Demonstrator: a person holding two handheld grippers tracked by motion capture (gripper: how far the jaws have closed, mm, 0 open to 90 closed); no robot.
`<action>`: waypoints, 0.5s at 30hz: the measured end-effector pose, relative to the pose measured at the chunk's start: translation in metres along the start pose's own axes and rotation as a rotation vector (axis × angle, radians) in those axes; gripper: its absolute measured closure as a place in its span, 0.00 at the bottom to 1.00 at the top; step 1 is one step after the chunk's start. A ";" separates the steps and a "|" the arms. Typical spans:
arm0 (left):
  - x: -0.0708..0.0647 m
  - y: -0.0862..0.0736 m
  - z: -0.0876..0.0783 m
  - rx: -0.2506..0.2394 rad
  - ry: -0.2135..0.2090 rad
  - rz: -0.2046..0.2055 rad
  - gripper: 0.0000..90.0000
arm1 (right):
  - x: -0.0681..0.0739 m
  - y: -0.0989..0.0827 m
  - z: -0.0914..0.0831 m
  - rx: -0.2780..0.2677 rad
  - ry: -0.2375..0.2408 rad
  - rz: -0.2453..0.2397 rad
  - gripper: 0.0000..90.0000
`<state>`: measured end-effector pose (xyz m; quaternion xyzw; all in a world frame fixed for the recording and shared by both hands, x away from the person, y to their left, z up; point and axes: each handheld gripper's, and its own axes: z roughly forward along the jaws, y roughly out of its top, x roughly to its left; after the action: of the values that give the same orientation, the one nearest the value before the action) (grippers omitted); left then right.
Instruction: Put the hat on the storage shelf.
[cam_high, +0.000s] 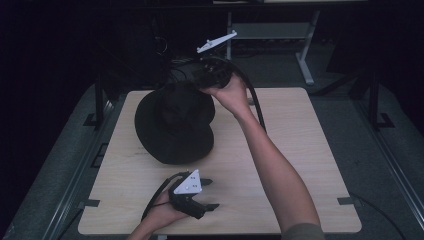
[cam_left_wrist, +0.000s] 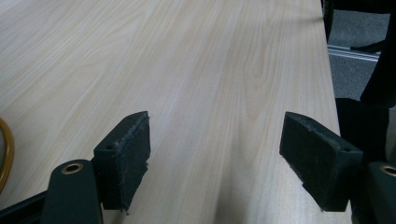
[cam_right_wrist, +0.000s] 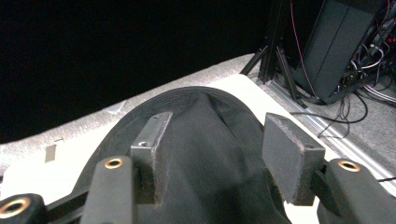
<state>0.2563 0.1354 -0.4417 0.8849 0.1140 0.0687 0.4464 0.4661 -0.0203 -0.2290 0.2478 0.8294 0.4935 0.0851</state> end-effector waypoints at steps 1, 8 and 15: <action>0.001 0.000 -0.001 -0.003 0.002 -0.001 0.27 | -0.002 -0.004 -0.006 -0.006 0.008 0.016 0.45; 0.001 0.000 0.000 -0.004 0.003 -0.009 0.27 | -0.007 -0.019 -0.018 -0.014 0.012 0.031 0.43; 0.001 0.000 0.001 -0.002 0.008 0.000 0.26 | -0.010 -0.030 -0.024 -0.027 0.012 0.050 0.42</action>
<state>0.2576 0.1347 -0.4421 0.8842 0.1159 0.0722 0.4467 0.4554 -0.0561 -0.2439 0.2644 0.8165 0.5082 0.0710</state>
